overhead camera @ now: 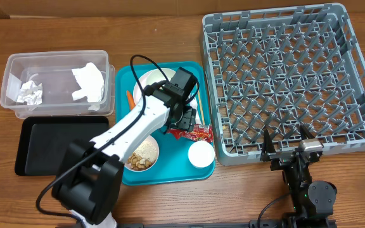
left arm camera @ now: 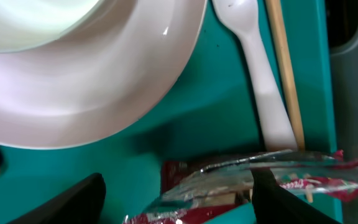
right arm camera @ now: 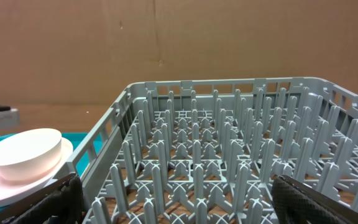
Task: Sort waste into correct bins and load items into the dishwasher
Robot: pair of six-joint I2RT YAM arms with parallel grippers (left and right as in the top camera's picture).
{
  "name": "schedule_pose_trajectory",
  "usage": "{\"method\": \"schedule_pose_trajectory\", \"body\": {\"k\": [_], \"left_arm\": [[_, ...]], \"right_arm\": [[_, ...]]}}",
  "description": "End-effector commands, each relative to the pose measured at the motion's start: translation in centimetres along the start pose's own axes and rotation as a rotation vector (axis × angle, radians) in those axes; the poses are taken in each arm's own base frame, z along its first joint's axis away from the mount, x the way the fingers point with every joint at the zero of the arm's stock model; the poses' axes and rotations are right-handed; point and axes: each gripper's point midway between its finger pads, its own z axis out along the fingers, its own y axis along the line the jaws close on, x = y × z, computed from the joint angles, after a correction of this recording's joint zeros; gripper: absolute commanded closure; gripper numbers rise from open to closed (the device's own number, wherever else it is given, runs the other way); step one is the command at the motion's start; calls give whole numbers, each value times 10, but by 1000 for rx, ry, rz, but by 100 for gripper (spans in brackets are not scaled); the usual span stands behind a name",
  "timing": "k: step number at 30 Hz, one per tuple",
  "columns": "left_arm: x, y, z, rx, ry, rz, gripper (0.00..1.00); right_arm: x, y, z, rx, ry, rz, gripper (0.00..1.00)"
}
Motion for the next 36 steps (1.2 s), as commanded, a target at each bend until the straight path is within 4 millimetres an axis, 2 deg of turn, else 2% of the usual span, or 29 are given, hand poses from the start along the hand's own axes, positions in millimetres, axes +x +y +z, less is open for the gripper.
{"method": "schedule_pose_trajectory", "body": {"k": [1, 5, 16, 24, 28, 36], "left_arm": [[-2, -2, 9, -13, 3, -2, 22], [1, -8, 15, -2, 18, 10, 22], [8, -26, 15, 12, 22, 55, 21], [23, -21, 24, -5, 60, 60, 22], [24, -20, 25, -5, 60, 60, 23], [23, -21, 25, -4, 57, 60, 32]], "right_arm": [[3, -2, 0, 8, 1, -4, 0], [3, -2, 0, 8, 1, -4, 0], [3, -2, 0, 8, 1, -4, 0], [3, -2, 0, 8, 1, -4, 0], [3, -2, 0, 8, 1, -4, 0], [3, -2, 0, 8, 1, -4, 0]]}}
